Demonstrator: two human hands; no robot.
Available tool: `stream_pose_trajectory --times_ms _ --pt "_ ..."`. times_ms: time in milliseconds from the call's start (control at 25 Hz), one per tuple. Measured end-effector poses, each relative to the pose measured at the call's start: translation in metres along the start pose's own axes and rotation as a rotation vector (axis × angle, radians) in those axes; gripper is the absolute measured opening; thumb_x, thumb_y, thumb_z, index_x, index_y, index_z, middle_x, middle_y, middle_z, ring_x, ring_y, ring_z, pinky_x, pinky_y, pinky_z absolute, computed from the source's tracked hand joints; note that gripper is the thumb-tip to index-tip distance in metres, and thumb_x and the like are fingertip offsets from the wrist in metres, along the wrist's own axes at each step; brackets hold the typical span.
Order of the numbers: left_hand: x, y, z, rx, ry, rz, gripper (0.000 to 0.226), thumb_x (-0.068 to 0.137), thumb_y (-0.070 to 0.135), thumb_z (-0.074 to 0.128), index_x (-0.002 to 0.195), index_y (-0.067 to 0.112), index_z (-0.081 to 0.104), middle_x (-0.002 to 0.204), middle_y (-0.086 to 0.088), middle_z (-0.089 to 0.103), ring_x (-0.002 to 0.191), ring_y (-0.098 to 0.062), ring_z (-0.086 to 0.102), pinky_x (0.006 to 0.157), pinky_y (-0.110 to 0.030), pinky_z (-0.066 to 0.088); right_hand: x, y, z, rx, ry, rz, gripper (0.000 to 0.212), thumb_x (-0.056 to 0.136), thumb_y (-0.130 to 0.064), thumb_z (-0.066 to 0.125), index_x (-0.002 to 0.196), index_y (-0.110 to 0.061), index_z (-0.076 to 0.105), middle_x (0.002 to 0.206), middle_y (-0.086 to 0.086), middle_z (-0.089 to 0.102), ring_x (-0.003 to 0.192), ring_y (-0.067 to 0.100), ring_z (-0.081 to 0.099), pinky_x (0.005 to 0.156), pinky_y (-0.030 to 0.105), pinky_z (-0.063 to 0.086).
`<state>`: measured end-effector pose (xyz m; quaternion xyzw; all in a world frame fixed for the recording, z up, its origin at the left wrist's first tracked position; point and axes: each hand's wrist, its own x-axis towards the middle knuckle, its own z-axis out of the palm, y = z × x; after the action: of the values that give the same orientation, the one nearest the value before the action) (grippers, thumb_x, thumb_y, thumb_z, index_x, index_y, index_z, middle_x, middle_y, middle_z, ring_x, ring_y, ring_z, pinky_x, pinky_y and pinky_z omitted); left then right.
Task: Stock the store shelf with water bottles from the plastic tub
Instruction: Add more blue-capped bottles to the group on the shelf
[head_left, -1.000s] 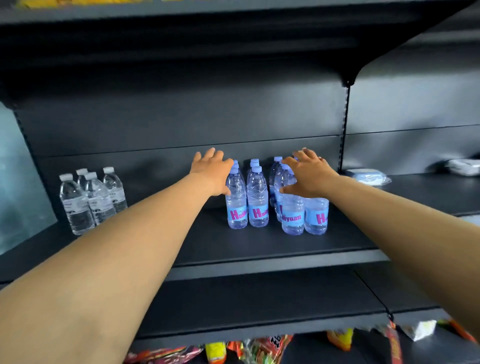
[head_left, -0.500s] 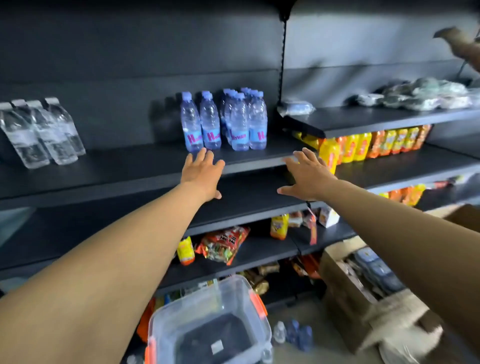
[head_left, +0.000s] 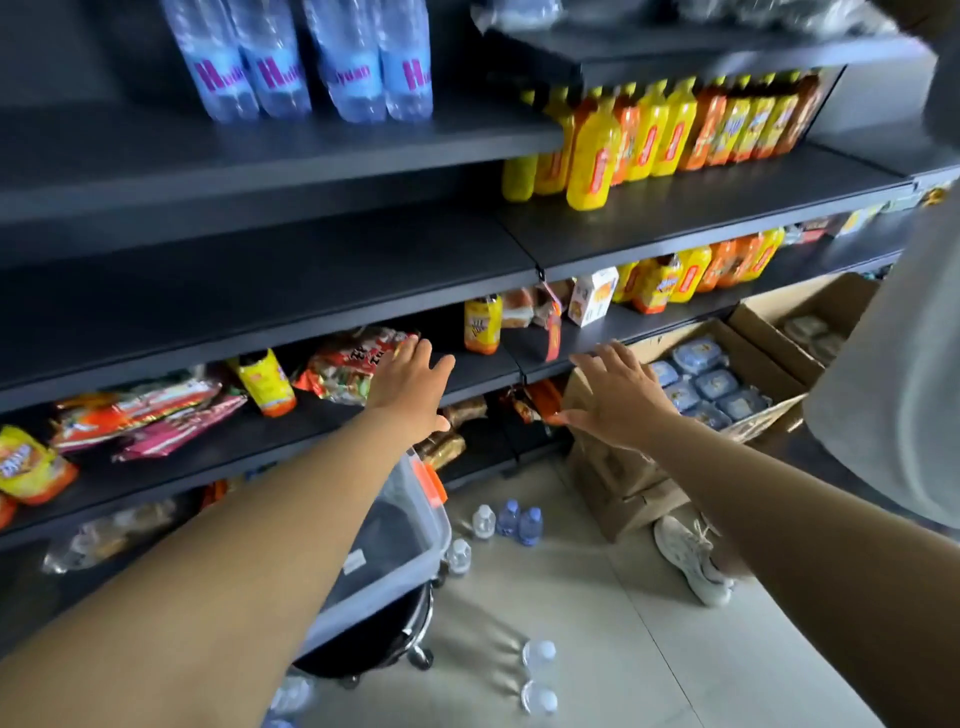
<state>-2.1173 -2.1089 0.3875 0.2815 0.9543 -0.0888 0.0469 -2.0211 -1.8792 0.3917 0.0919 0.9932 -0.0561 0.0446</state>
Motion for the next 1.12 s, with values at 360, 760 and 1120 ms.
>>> stream_pose_trajectory --times_ms 360,760,1120 --pt "0.076 0.130 0.170 -0.273 -0.151 -0.072 0.086 0.072 0.045 0.074 0.142 0.017 0.032 0.140 -0.012 0.036 0.131 -0.030 0.033 0.107 -0.038 0.032 0.046 0.117 0.167 0.101 -0.230 -0.067 0.082 0.083 -0.054 0.060 0.149 -0.025 0.020 0.157 0.004 0.016 0.146 0.024 0.010 0.116 0.042 0.018" --pt "0.133 0.201 0.444 -0.889 -0.300 -0.521 0.086 0.073 0.029 0.078 0.143 0.014 0.031 0.138 -0.015 0.041 0.125 -0.030 0.044 0.099 -0.031 0.034 0.090 0.177 0.454 0.522 -0.313 0.213 0.084 0.075 -0.042 0.075 0.144 -0.021 0.032 0.147 0.003 0.037 0.134 0.025 0.034 0.107 0.036 0.031" --pt "0.198 0.222 0.627 -1.022 -0.135 -0.533 0.080 0.074 0.023 0.079 0.141 0.008 0.037 0.142 -0.011 0.044 0.130 -0.024 0.042 0.099 -0.017 0.026 0.131 0.189 0.649 0.818 -0.266 0.428 0.078 0.075 -0.033 0.077 0.141 -0.021 0.038 0.143 0.003 0.043 0.130 0.019 0.042 0.094 0.020 0.032"
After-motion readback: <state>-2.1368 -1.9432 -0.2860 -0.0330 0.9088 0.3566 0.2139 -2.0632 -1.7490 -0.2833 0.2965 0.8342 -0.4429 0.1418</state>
